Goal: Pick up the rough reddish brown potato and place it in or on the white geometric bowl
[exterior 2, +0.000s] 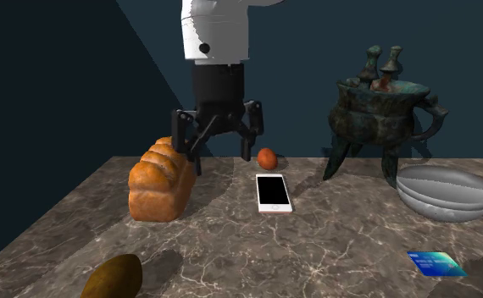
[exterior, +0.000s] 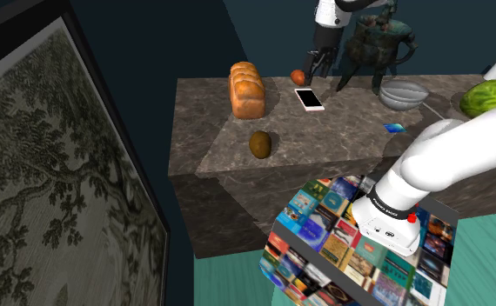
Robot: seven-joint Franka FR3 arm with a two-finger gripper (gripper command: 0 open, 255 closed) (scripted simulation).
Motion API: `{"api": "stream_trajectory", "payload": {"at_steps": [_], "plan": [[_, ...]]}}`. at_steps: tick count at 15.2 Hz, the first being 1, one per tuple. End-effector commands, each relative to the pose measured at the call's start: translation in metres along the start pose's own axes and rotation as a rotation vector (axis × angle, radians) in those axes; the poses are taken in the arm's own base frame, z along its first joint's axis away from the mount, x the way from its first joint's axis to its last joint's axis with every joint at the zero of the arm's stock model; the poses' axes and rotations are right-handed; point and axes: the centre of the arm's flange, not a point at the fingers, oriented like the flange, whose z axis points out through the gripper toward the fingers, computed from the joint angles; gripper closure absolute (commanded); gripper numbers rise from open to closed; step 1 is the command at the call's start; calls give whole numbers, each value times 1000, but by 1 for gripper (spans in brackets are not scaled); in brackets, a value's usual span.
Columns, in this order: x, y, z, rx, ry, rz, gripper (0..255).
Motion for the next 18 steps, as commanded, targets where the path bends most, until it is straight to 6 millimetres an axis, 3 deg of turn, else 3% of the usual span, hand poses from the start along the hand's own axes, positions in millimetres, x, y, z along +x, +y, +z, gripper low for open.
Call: {"api": "stream_trajectory", "payload": {"at_steps": [1, 9, 18], "plan": [[18, 14, 14, -12, 13, 41, 0], [86, 73, 51, -56, 58, 201, 0], [151, 152, 85, -107, 108, 382, 0]]}}
